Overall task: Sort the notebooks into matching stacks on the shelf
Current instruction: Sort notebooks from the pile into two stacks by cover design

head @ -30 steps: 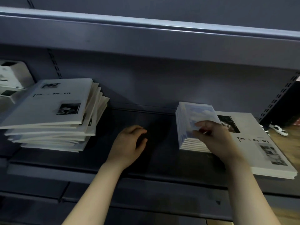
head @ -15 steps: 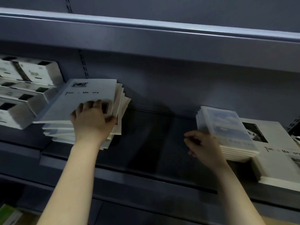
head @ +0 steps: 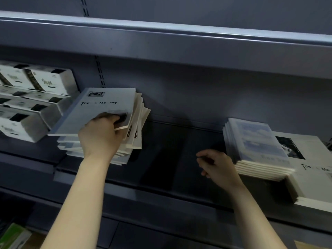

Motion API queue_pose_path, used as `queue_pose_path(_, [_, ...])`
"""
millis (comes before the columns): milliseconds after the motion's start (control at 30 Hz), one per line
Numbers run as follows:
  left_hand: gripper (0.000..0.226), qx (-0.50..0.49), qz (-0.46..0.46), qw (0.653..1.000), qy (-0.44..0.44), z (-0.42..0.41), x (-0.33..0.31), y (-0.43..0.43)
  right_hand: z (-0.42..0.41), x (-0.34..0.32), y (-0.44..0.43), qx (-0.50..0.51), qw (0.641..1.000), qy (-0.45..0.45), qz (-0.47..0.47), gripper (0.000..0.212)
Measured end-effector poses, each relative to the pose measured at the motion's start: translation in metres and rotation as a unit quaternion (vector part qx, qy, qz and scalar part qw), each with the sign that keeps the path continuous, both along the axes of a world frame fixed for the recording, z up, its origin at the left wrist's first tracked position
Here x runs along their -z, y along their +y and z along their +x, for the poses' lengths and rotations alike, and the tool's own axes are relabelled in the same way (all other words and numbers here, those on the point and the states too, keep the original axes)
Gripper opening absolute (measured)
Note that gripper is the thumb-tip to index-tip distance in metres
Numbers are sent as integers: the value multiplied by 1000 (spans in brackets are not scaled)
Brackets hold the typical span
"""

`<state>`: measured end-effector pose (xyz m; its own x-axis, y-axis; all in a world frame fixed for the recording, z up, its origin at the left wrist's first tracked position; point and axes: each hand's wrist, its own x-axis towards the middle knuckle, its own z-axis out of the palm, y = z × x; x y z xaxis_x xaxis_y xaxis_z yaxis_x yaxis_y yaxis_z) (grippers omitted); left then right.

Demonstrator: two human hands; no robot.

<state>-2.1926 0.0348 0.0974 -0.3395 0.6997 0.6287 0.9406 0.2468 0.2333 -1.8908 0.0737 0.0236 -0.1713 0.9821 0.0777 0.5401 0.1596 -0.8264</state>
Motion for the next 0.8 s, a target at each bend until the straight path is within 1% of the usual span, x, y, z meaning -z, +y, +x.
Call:
queue_pose_path(67, [28, 8, 14, 1000, -10, -9, 3, 3, 1, 1, -1, -4, 1000, 3, -7, 17])
queue_pose_path(167, [25, 70, 27, 996, -47, -14, 4, 6, 1, 2, -2, -11, 1000, 7, -11, 19])
queue_pose_path(300, [21, 101, 67, 991, -48, 0, 5, -1, -2, 4, -1, -15, 999, 36, -20, 14])
queue_pose_path(400, [19, 115, 80, 990, -14, 23, 4, -10, -10, 1, 0, -31, 993, 97, -51, 12])
queue_pose_path(500, [21, 163, 71, 984, 15, 51, 2, -16, -26, -10, 0, -61, 976, 184, -95, 20])
queue_pose_path(567, [18, 180, 62, 981, 17, 69, 0, -21, -38, -19, 0, -75, 953, 259, -140, 34])
queue_pose_path(600, [17, 188, 56, 980, 16, 77, 0, -23, -43, -24, 2, -82, 934, 302, -171, 44])
queue_pose_path(667, [18, 212, 39, 976, 20, 91, 3, -25, -49, -33, 5, -105, 883, 392, -235, 57])
queue_pose_path(700, [20, 225, 30, 974, 26, 97, 5, -26, -50, -37, 7, -118, 856, 431, -259, 57])
queue_pose_path(733, [21, 236, 22, 971, 31, 102, 8, -27, -51, -40, 9, -129, 833, 463, -275, 53])
queue_pose_path(767, [21, 246, 17, 968, 35, 106, 10, -27, -51, -42, 10, -134, 816, 485, -283, 46])
queue_pose_path(800, [20, 257, 15, 966, 37, 109, 13, -28, -51, -42, 11, -134, 810, 497, -281, 39])
